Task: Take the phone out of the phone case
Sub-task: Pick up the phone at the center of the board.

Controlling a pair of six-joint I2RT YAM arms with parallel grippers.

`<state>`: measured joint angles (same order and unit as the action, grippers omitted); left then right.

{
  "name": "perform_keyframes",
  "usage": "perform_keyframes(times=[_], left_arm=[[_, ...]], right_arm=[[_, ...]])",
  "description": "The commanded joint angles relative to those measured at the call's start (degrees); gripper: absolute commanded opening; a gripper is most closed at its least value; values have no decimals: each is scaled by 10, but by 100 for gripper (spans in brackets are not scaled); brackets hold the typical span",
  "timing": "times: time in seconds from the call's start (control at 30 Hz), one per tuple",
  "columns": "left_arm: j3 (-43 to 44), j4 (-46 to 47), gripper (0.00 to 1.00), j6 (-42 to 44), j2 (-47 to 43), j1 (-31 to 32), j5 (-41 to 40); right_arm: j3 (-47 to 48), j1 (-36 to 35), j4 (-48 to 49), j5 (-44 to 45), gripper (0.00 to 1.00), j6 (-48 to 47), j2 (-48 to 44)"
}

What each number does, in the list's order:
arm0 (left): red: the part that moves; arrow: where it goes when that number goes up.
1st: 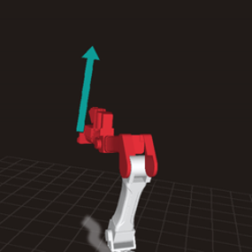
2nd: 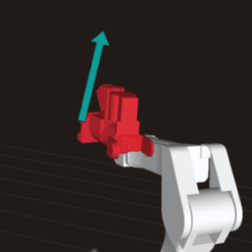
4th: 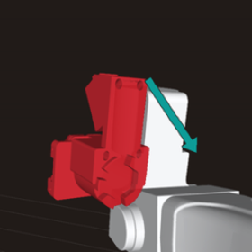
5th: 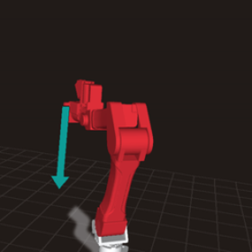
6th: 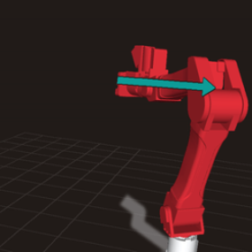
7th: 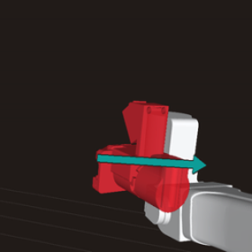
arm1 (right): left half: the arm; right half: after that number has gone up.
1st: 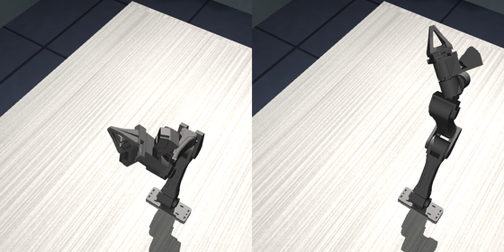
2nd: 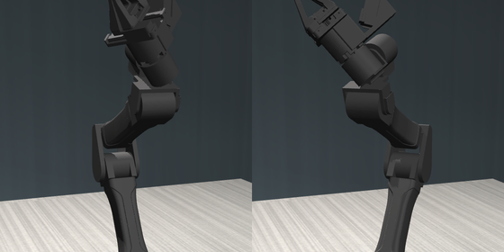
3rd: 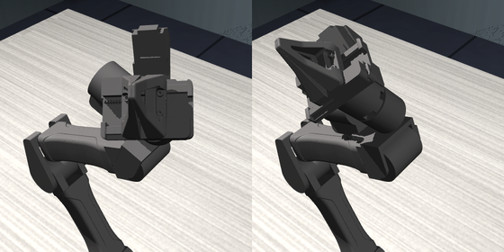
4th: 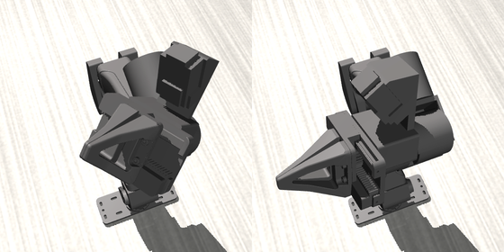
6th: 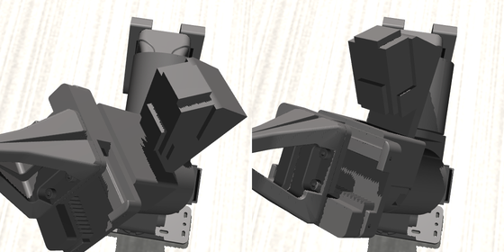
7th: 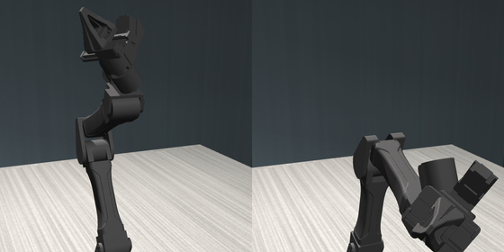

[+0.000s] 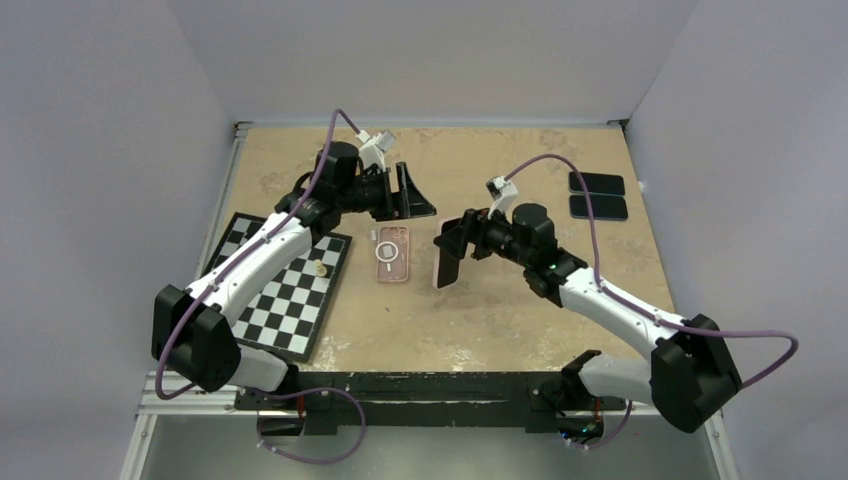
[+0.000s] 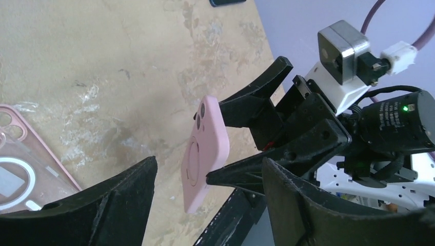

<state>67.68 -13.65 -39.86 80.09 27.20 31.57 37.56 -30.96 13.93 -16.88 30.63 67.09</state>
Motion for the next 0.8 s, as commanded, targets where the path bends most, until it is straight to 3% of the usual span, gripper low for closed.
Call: perform_keyframes(times=[0.0,0.1,0.3,0.63,0.77], left_arm=[[24,-37,76,22,8,10,9],[4,-36,64,46,4,16,-11],[-11,-39,59,65,13,30,-16],[1,-71,42,94,22,36,-13],[8,-68,29,91,36,38,17]], right_arm=[[62,-40,32,62,0,-4,10],[69,-62,37,75,0,2,25],[87,-105,32,109,0,10,50],[110,-131,25,166,0,2,40],[114,-142,29,172,0,4,42]])
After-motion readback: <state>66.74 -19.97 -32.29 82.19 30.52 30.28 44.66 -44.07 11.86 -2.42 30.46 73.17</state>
